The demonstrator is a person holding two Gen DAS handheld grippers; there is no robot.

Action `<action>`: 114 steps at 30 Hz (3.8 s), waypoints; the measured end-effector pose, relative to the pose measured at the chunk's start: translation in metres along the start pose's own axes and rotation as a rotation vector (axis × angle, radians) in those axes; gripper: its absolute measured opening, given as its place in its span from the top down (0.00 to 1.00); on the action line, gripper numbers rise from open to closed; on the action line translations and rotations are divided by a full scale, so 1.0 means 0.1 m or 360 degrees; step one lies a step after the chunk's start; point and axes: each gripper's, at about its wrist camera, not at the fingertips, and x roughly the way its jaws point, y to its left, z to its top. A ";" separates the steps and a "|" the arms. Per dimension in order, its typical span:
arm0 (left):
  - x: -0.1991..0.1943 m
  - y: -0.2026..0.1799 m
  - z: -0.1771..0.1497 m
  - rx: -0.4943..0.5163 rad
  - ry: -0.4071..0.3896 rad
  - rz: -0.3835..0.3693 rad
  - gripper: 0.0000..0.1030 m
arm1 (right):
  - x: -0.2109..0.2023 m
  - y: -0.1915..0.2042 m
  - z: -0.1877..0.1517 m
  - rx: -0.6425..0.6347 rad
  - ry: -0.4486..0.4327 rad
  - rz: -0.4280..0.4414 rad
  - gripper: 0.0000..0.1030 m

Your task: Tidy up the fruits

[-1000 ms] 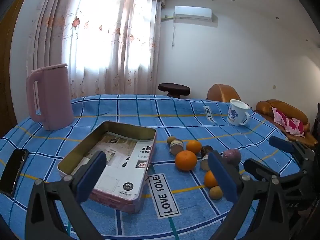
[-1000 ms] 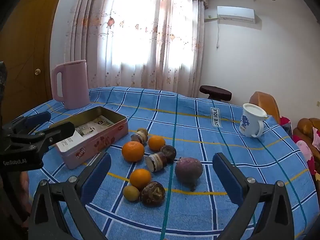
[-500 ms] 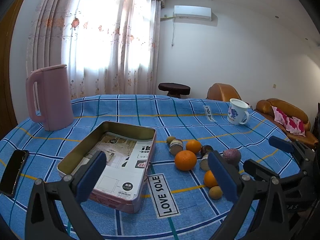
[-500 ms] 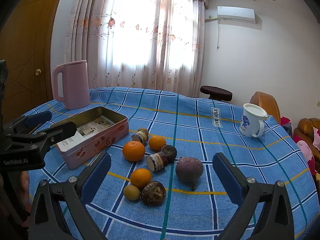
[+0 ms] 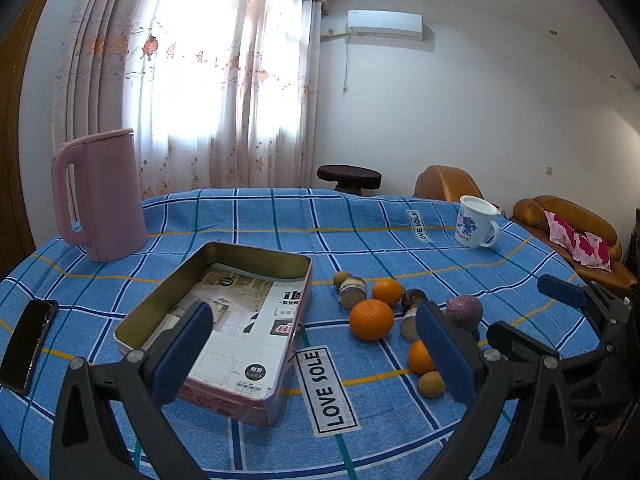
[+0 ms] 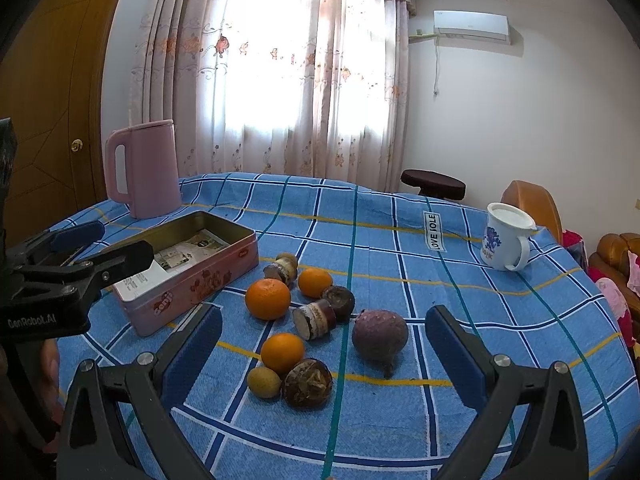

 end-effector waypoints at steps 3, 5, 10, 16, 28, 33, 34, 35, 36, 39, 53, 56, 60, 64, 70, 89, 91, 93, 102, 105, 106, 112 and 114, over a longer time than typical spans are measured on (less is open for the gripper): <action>0.00 0.00 0.00 -0.0002 0.0004 0.0000 0.00 | 0.00 0.00 0.00 0.0001 0.0002 0.0003 0.01; 0.01 0.00 -0.01 -0.0002 0.0005 0.0002 0.00 | 0.00 0.01 0.00 0.0000 0.0002 0.0004 0.01; 0.01 0.00 -0.01 -0.0002 0.0005 0.0000 0.00 | 0.00 0.01 -0.02 0.0003 0.0005 0.0011 0.01; 0.01 0.00 -0.01 -0.0001 0.0006 0.0001 0.00 | 0.01 0.02 -0.02 0.0004 0.0008 0.0013 0.01; 0.05 0.01 -0.05 0.0009 0.0021 0.0004 0.00 | 0.04 -0.02 -0.06 0.0004 0.0027 0.0017 0.01; 0.13 -0.01 -0.13 0.0020 0.0056 -0.0028 0.00 | 0.18 -0.16 -0.19 0.0063 0.0105 0.0008 0.01; 0.15 -0.03 -0.15 0.0029 0.0070 -0.0034 0.00 | 0.21 -0.19 -0.21 0.0070 0.0124 0.0018 0.01; 0.18 -0.04 -0.17 0.0036 0.0079 -0.0035 0.00 | 0.25 -0.20 -0.24 0.0071 0.0143 0.0031 0.02; 0.20 -0.05 -0.19 0.0040 0.0087 -0.0033 0.00 | 0.27 -0.21 -0.26 0.0071 0.0155 0.0038 0.02; 0.25 -0.07 -0.25 0.0042 0.0112 -0.0049 0.00 | 0.37 -0.22 -0.33 0.0088 0.0228 0.0100 0.09; 0.38 -0.38 -0.37 0.0141 0.0219 -0.0154 0.01 | 0.62 -0.37 -0.47 0.0275 0.0426 0.0415 0.60; 0.41 -0.45 -0.37 0.0153 0.0248 -0.0191 0.01 | 0.54 -0.34 -0.48 0.0239 0.0382 0.0381 0.60; 0.48 -0.60 -0.36 0.0212 0.0302 -0.0225 0.09 | 0.44 -0.42 -0.46 0.0202 0.0312 0.0249 0.60; 0.58 -0.76 -0.40 0.0248 0.0395 -0.0297 0.19 | 0.36 -0.54 -0.45 0.0209 0.0269 0.0200 0.60; 0.75 -0.87 -0.47 0.0261 0.0546 -0.0360 0.36 | 0.31 -0.59 -0.47 0.0211 0.0235 0.0206 0.60; 0.76 -0.72 -0.50 0.0164 0.0622 -0.0546 0.72 | 0.25 -0.49 -0.45 0.0171 0.0181 0.0245 0.60; 0.73 -0.69 -0.49 0.0163 0.0588 -0.0527 0.72 | 0.24 -0.47 -0.43 0.0160 0.0172 0.0248 0.60; 0.70 -0.65 -0.47 0.0171 0.0553 -0.0495 0.72 | 0.24 -0.45 -0.41 0.0147 0.0160 0.0255 0.60; 0.53 -0.44 -0.28 0.0183 0.0357 -0.0354 0.72 | 0.27 -0.27 -0.19 0.0040 0.0106 0.0289 0.60; 0.49 -0.31 -0.20 0.0165 0.0305 -0.0304 0.72 | 0.30 -0.19 -0.07 0.0005 0.0085 0.0324 0.60; 0.48 -0.27 -0.18 0.0161 0.0294 -0.0288 0.72 | 0.31 -0.16 -0.02 -0.0006 0.0077 0.0343 0.60; 0.47 0.00 -0.04 0.0124 0.0230 -0.0192 0.72 | 0.40 0.05 0.23 -0.0097 0.0039 0.0383 0.60; 0.47 0.10 -0.01 0.0111 0.0218 -0.0164 0.72 | 0.42 0.11 0.32 -0.0131 0.0019 0.0399 0.60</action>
